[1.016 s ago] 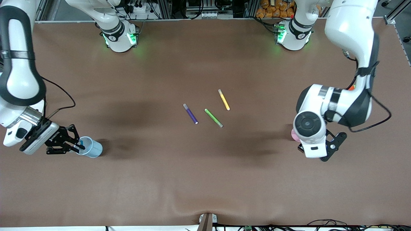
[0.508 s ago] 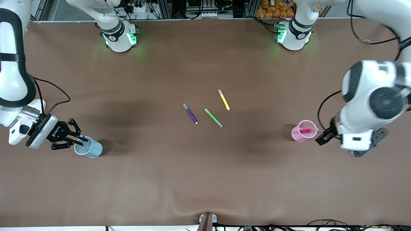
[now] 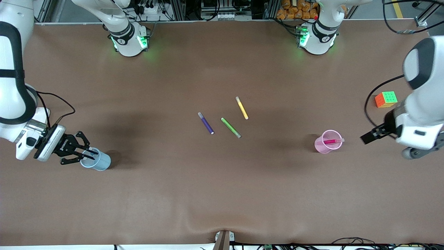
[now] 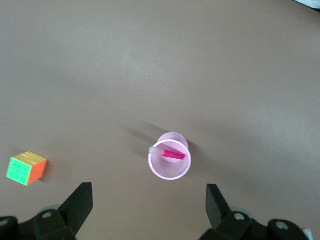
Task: Place pink and blue markers in matching cups
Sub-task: 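Release the blue marker into the light blue cup while the left gripper withdraws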
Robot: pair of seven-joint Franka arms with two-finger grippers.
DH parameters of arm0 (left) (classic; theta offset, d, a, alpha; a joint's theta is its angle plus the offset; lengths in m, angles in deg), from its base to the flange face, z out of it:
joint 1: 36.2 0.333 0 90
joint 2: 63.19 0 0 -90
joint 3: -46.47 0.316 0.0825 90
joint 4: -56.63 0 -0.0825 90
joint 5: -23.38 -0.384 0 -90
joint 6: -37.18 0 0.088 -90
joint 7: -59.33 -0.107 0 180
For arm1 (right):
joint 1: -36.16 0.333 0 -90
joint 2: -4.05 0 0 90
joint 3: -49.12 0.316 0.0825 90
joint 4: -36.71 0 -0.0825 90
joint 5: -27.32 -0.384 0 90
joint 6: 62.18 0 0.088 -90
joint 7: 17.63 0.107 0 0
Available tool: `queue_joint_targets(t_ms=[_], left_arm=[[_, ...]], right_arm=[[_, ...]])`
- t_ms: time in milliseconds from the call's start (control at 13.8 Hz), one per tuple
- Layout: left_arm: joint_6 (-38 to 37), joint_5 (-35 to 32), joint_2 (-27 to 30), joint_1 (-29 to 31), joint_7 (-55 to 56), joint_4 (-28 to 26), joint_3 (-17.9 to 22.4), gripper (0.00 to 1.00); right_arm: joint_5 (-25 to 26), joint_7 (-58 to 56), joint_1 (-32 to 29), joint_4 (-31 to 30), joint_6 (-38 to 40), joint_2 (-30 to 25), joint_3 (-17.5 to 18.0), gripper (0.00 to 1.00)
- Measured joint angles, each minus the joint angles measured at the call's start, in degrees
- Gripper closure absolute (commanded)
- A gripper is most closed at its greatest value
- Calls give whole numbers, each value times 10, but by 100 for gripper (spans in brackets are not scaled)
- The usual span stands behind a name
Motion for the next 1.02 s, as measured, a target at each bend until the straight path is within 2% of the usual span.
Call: queue_joint_targets(t_ms=[363, 653, 1016], left_arm=[[-33, 47, 46, 24, -83, 0, 2, 0], [-57, 56, 60, 36, -110, -1, 2, 0], [-90, 56, 76, 37, -179, -1, 3, 0]], right_arm=[[-10, -59, -15, 20, 6, 18, 0, 100], [-17, -96, -28, 42, 15, 58, 0, 100], [-19, -115, -40, 49, 45, 75, 0, 100]])
